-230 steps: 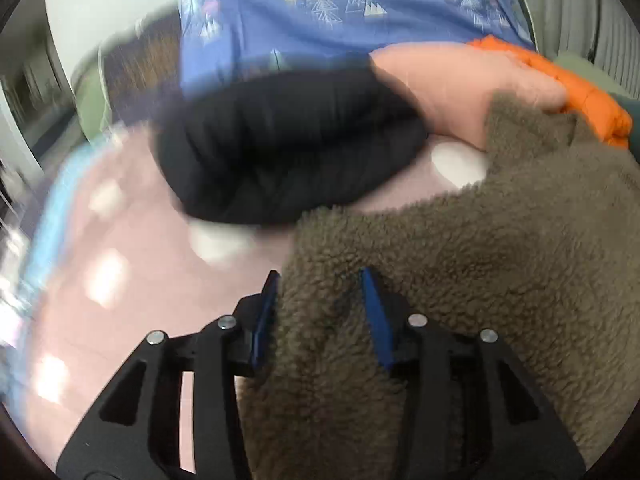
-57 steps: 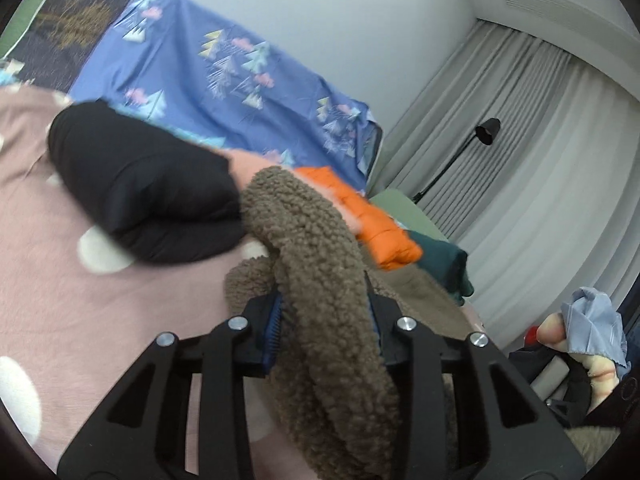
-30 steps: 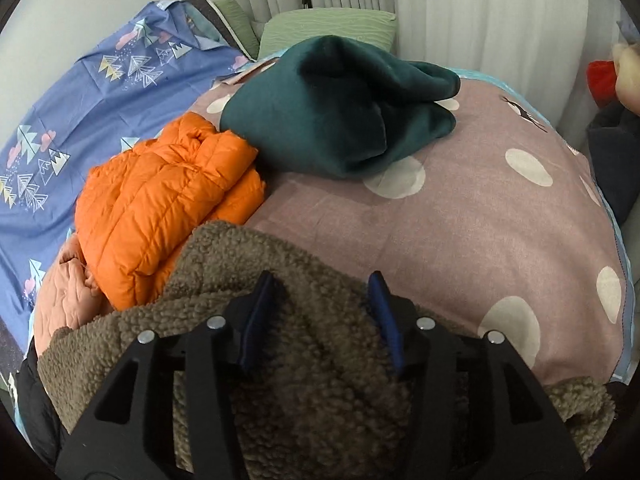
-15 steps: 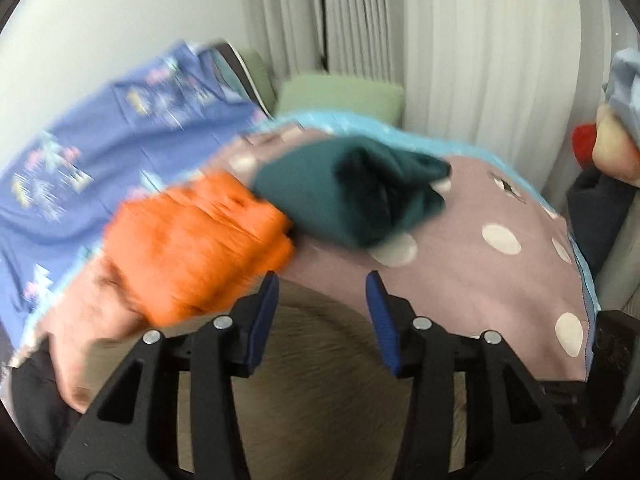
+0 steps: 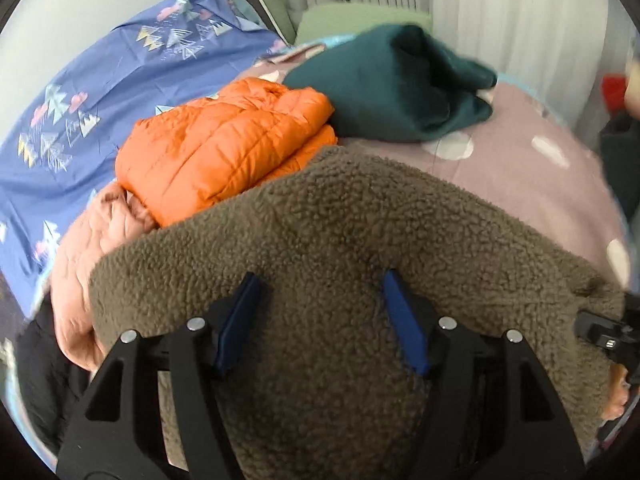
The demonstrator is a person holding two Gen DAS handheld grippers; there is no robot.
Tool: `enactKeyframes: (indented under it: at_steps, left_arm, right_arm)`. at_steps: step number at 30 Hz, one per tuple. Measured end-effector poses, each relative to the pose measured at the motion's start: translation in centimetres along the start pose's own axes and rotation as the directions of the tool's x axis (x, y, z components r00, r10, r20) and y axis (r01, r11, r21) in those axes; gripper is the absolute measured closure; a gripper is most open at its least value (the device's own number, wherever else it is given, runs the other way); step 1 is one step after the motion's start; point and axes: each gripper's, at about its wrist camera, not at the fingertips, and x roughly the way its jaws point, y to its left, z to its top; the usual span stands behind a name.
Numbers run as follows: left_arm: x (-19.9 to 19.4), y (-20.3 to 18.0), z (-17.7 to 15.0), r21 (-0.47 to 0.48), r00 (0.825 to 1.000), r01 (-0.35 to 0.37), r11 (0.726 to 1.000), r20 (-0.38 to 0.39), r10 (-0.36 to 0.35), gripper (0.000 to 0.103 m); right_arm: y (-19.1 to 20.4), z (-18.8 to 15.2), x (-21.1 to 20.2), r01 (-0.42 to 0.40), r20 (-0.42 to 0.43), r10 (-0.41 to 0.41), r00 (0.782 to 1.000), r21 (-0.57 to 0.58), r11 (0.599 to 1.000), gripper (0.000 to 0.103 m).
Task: Fold large clothes
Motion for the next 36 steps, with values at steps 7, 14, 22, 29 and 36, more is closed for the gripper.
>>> enactKeyframes:
  at_steps: [7, 14, 22, 29, 36]
  left_arm:
    - [1.2, -1.0, 1.2, 0.06, 0.998, -0.056, 0.997, -0.03, 0.058, 0.041]
    - [1.7, -0.8, 1.6, 0.042, 0.999, -0.041, 0.998, -0.028, 0.042, 0.041]
    - [1.8, -0.5, 1.0, -0.015, 0.998, -0.055, 0.998, 0.037, 0.056, 0.04]
    - [-3.4, 1.8, -0.6, -0.066, 0.985, -0.078, 0.995, 0.146, 0.087, 0.067]
    - [-3.3, 10.1, -3.6, -0.248, 0.968, -0.199, 0.948, 0.101, 0.23, 0.096]
  right_arm:
    - [3.0, 2.9, -4.7, 0.134, 0.119, -0.128, 0.985, -0.039, 0.99, 0.041]
    - [6.7, 2.8, 0.3, 0.098, 0.022, -0.095, 0.995, -0.251, 0.963, 0.081]
    - [2.7, 1.5, 4.6, 0.126, -0.06, -0.14, 0.988, -0.199, 0.972, 0.063]
    - [3.4, 1.6, 4.4, 0.109, -0.092, -0.131, 0.987, -0.211, 0.971, 0.056]
    - [3.7, 1.1, 4.2, 0.143, -0.067, -0.165, 0.984, -0.251, 0.957, 0.055]
